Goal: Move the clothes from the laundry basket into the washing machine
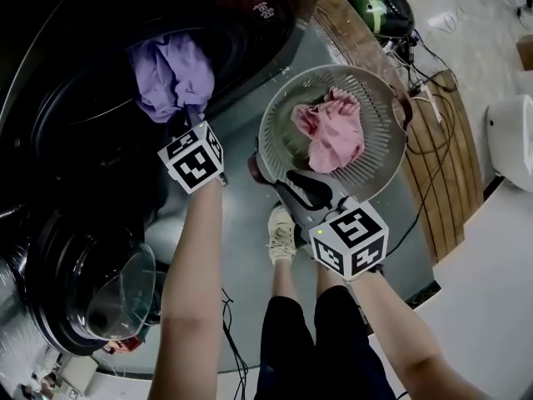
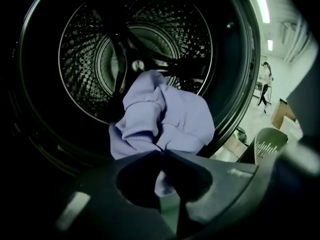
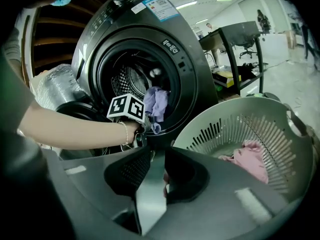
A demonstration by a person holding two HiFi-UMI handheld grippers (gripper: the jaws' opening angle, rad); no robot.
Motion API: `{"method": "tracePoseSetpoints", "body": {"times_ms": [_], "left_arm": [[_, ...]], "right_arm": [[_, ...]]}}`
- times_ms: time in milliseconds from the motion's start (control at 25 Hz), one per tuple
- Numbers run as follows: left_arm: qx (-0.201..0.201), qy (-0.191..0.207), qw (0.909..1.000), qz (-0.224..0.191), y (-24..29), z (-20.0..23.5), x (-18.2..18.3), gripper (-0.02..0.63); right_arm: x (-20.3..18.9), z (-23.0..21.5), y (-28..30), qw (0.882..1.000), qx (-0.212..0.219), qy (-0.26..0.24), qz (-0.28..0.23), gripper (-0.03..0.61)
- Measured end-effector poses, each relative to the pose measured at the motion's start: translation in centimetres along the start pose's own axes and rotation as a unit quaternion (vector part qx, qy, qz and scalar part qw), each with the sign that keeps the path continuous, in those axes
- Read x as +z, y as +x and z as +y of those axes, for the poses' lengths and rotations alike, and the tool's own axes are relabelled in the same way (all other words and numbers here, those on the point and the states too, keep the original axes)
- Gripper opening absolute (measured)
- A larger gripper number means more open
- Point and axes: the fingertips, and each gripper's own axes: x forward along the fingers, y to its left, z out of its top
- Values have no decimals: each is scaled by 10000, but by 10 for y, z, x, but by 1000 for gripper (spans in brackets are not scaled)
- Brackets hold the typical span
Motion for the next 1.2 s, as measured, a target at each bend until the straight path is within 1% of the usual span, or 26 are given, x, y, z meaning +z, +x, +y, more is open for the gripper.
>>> {"method": "tracePoseSetpoints", "body": {"times_ms": [80, 200, 280, 400, 480, 520, 560, 600, 640, 680, 720, 760, 800, 880, 1000, 1080, 1200], "left_arm": [[-89, 94, 9996, -250, -1, -2, 15, 31], [-127, 152, 9965, -815, -5, 2, 48, 29], [-114, 292, 9923, -1201, -5, 6, 76, 28], [-38, 563, 9845, -1662, -4, 11, 119, 28], [56, 684, 9794, -1900, -3, 16, 145, 28], [109, 705, 9785, -1933, 0, 19, 154, 28], [150, 695, 9801, -1853, 6, 20, 158, 28], [151, 648, 9840, -1651, 15, 21, 155, 44], [98, 563, 9889, -1369, 25, 21, 146, 126], [15, 459, 9931, -1083, 33, 19, 135, 240], [-62, 364, 9956, -862, 38, 18, 125, 285], [-118, 304, 9967, -740, 39, 17, 117, 290], [-159, 291, 9970, -701, 37, 16, 111, 311], [-212, 369, 9965, -721, 28, 13, 105, 338], [-346, 480, 9953, -773, 4, 4, 95, 345], [-608, 558, 9932, -824, -16, -10, 86, 345], [-1156, 714, 9869, -869, -51, -44, 61, 344]], "right_arm": [[5, -1, 0, 9999, -1, 76, -100, 98], [12, -2, 0, 9998, -38, 99, -182, 92], [15, -2, 1, 9997, -44, 93, -212, 89], [17, -2, 3, 9997, -37, 89, -203, 85], [18, 0, 4, 9998, -22, 72, -192, 84], [18, 0, 4, 9998, -17, 64, -192, 84], [18, 0, 4, 9998, -16, 64, -192, 84], [18, -1, 4, 9998, -21, 71, -191, 84], [18, -1, 5, 9998, -34, 81, -188, 84], [18, -2, 5, 9998, -51, 93, -184, 86], [18, -3, 6, 9998, -67, 102, -182, 87], [18, -4, 6, 9997, -81, 107, -184, 91], [19, -4, 5, 9997, -93, 109, -189, 95], [21, -7, 3, 9996, -133, 112, -210, 102], [23, -16, -7, 9992, -283, 131, -232, 117], [18, -27, -11, 9989, -415, 122, -162, 128], [-2, -51, -14, 9972, -712, -61, 223, 158]]}}
